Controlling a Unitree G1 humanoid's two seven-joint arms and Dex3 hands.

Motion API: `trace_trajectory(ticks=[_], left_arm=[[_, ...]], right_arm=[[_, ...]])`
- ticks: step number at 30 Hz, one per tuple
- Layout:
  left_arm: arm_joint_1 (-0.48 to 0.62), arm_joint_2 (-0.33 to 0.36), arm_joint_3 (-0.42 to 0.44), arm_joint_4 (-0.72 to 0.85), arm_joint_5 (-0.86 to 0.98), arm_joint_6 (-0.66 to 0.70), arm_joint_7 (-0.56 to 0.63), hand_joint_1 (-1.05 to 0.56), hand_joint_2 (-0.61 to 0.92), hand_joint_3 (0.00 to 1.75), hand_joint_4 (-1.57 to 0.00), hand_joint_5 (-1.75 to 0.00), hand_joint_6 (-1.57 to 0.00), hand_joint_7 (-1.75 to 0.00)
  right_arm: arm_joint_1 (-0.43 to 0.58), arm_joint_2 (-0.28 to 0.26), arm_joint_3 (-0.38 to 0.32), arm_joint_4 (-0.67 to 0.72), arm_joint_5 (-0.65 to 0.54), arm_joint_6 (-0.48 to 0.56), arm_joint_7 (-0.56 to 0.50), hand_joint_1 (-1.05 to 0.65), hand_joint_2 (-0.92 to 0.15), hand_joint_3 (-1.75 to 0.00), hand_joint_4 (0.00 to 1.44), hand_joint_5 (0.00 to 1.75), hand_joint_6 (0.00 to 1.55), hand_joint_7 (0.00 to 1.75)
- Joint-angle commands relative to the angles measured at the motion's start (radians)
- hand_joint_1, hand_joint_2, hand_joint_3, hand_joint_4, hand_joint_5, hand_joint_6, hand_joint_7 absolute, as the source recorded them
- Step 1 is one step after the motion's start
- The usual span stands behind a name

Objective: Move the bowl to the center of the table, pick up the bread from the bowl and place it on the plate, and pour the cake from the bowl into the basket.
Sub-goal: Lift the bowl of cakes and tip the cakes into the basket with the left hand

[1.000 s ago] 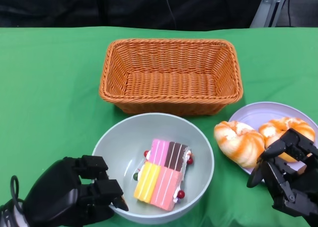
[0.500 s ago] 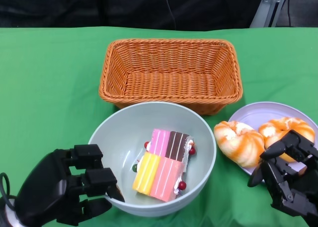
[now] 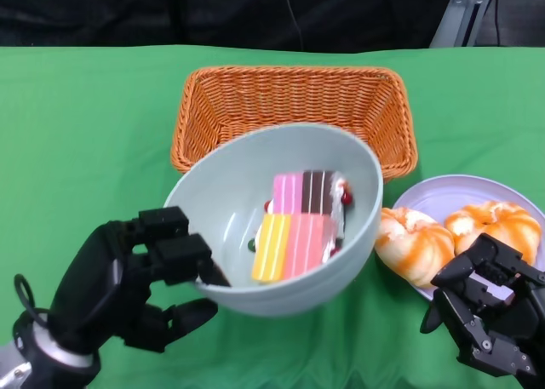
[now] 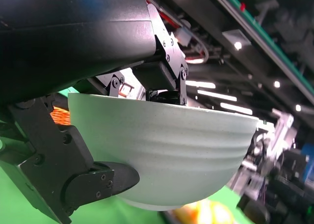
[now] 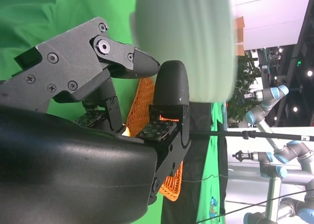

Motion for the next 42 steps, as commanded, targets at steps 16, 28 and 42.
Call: trace_trajectory(ticks=[16, 28, 42], left_arm=[[-0.171, -0.163, 0.097, 0.064, -0.241, 0.053, -0.350, 0.02, 0.38, 1.33, -0.81, -1.53, -0.81, -1.36], [-0.298, -0.250, 0.131, 0.236, -0.342, 0.108, -0.500, 0.01, 0.52, 1.15, -0.71, -1.65, -0.78, -1.31], [-0.428, -0.322, 0.161, 0.414, -0.338, 0.116, -0.488, 0.00, 0.57, 1.10, -0.69, -1.63, -0.79, -1.26]], right_arm=[[0.006, -0.011, 0.005, -0.004, 0.003, 0.003, 0.007, -0.13, -0.61, -0.91, 0.74, 1.59, 0.63, 1.34], [0.015, -0.008, 0.017, -0.009, 0.008, 0.019, -0.001, -0.11, -0.61, -0.93, 0.71, 1.60, 0.62, 1.35], [-0.004, -0.004, 0.014, 0.048, 0.009, -0.009, 0.033, -0.11, -0.65, -0.85, 0.69, 1.59, 0.59, 1.35]])
